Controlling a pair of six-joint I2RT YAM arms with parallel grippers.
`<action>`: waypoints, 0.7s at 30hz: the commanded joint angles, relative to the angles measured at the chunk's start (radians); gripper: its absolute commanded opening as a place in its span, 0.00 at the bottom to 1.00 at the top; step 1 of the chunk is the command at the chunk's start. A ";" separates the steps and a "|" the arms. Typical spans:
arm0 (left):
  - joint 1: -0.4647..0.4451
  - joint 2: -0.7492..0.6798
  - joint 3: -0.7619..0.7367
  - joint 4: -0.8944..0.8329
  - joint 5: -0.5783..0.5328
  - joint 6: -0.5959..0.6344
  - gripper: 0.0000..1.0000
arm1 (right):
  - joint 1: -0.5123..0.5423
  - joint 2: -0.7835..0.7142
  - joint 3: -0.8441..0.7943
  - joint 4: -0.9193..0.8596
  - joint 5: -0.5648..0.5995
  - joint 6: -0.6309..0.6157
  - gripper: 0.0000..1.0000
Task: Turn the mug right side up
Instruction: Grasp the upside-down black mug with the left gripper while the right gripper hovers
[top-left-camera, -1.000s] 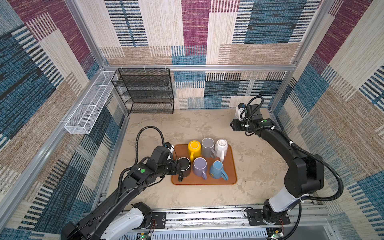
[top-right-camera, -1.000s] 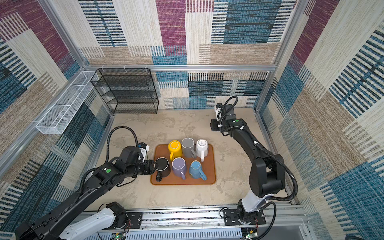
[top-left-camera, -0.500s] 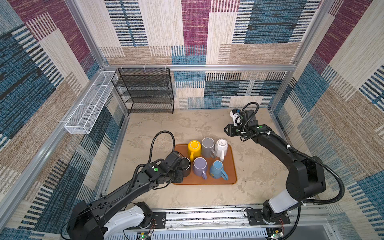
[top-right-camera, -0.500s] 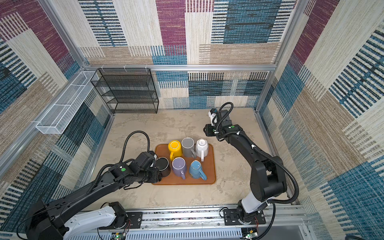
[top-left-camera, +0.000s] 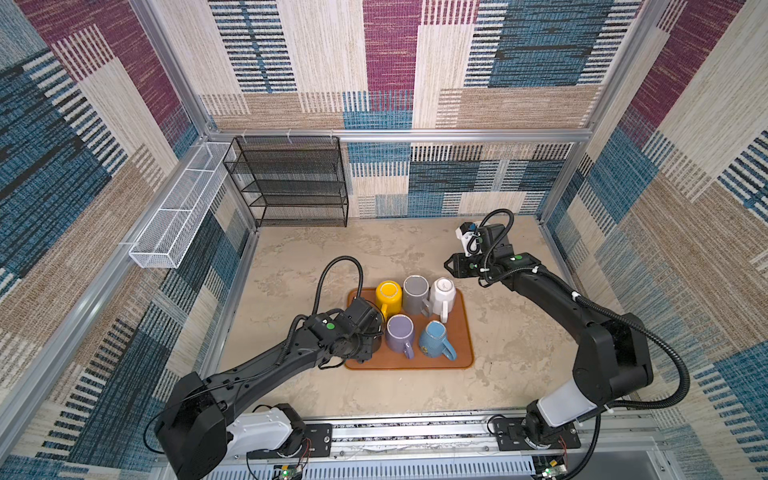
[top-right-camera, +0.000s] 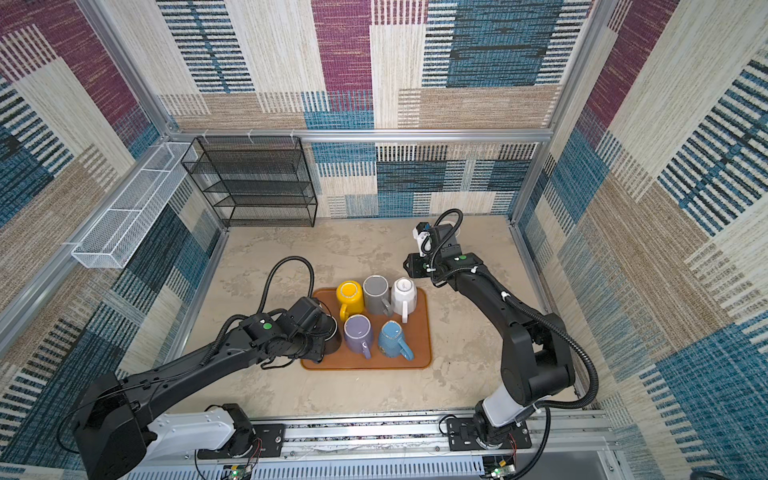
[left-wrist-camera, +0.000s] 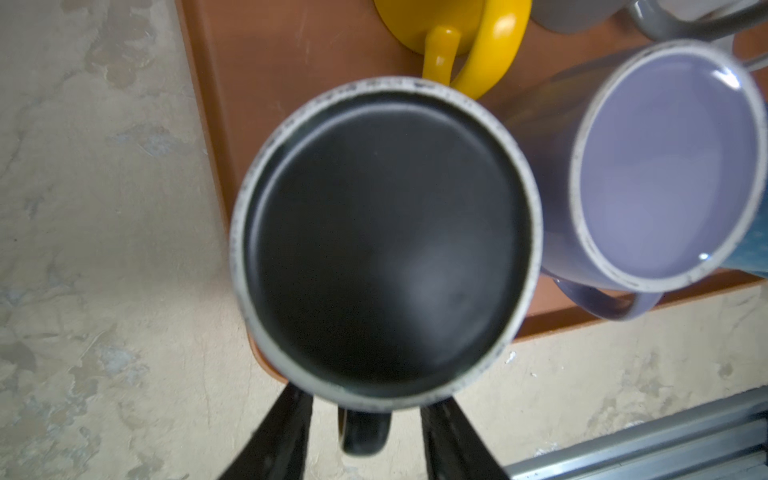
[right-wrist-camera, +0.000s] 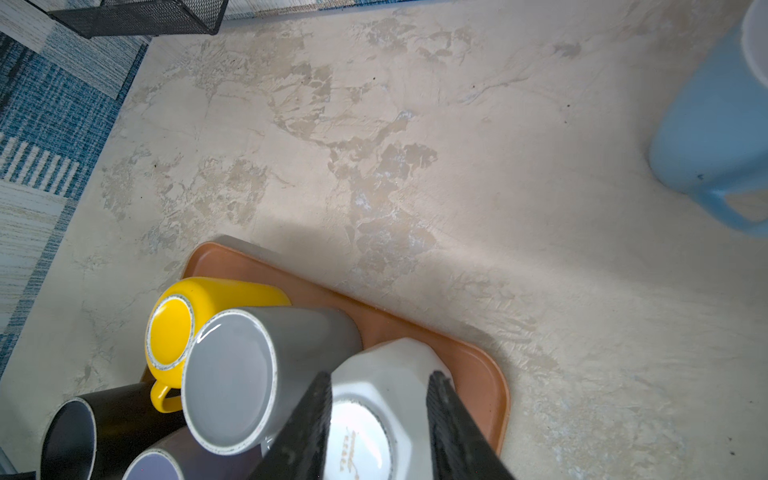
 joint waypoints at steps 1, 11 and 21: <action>0.000 0.015 0.015 -0.016 -0.024 0.029 0.43 | 0.003 -0.008 -0.009 0.042 -0.011 0.005 0.41; -0.004 0.056 0.009 -0.012 -0.055 0.020 0.40 | 0.001 -0.012 -0.029 0.055 -0.013 0.008 0.41; -0.009 0.086 0.002 -0.005 -0.074 0.012 0.26 | 0.004 -0.023 -0.048 0.061 -0.016 0.008 0.40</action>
